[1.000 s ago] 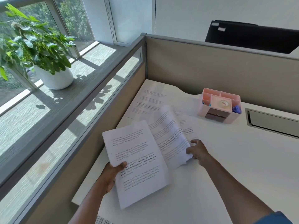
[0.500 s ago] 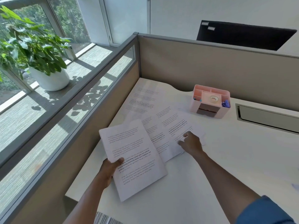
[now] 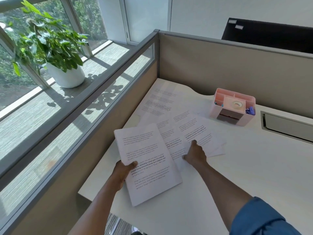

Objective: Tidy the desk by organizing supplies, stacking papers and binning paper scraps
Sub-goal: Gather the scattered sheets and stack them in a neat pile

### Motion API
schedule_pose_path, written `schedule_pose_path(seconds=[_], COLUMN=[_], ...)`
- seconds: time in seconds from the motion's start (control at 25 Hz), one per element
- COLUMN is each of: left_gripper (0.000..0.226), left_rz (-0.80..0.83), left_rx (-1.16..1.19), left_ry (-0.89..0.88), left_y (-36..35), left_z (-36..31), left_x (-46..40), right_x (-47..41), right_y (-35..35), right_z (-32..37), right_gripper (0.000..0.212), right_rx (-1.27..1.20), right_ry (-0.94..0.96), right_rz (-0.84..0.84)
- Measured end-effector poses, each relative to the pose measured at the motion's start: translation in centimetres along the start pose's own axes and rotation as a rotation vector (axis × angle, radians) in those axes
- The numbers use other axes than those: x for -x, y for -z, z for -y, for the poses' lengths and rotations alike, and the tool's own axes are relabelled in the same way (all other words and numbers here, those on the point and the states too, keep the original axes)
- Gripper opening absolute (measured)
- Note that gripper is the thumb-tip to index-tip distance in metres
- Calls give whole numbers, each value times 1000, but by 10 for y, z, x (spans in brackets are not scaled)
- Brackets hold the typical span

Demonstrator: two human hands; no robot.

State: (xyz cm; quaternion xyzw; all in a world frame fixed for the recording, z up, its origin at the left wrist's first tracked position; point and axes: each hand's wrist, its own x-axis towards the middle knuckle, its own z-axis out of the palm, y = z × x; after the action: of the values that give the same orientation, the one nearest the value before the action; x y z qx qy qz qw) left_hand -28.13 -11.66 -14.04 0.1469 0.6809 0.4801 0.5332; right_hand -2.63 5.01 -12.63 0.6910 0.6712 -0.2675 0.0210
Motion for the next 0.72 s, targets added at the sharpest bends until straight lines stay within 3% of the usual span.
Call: schedule_pose_path(seconds=[0.16, 0.36, 0.72], left_gripper=[40, 39, 30], left_rz=[3, 6, -12], left_rx=[-9, -10, 8], left_ry=[-9, -19, -19], left_y=[-1, -4, -2], left_z=[1, 5, 11], left_x=[0, 0, -2], right_x=[2, 13, 11], right_y=[2, -2, -7], right_z=[-1, 8, 7], right_gripper=[70, 37, 51], right_rx=[29, 185, -57], right_ry=[10, -18, 20], right_rz=[-7, -115, -45])
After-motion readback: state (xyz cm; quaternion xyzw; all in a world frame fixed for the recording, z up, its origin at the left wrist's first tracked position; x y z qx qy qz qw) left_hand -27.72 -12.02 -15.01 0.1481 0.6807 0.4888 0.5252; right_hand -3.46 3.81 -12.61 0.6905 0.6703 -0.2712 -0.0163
